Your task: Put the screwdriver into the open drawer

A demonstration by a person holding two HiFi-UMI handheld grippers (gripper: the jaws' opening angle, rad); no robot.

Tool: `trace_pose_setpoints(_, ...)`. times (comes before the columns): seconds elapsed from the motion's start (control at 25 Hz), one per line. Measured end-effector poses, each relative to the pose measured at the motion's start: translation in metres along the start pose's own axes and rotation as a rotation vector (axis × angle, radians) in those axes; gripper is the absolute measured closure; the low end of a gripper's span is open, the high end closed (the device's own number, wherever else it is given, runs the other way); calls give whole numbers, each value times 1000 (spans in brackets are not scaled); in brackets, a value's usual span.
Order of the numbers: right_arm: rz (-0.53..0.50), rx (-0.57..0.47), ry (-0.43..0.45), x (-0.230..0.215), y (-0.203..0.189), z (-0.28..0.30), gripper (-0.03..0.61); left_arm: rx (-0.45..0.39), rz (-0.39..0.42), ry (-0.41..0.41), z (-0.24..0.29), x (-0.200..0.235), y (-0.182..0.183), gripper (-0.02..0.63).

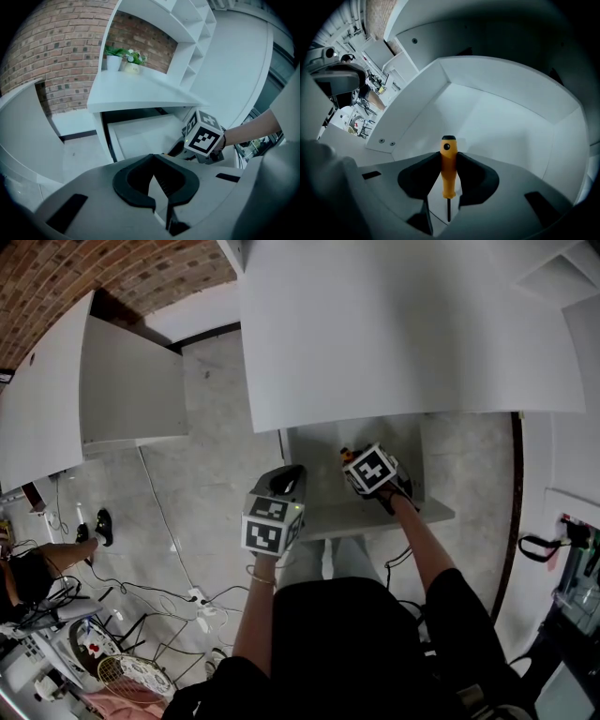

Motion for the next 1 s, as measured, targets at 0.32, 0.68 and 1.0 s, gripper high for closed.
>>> trace_pose_setpoints(0.32,-36,-8,-21,6,2,6,465,5,0,1,1,0,-1,605)
trace_pose_setpoints(0.68,-3,-42,-1,10,3,5,443,6,4,1,0,1,1,604)
trace_pose_setpoints(1.0,37,-123,-17,2,6,-18,448,-38,32,15,-9,-3,9,604)
Point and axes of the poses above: the fingertips, and each gripper's own axes: z forward along the fingers, x to its left, y out of its top, the point moved 9 cm from there along -z, backward along the fingers, and after that the axes turned 11 degrees about -y, right-handed, at the moved point
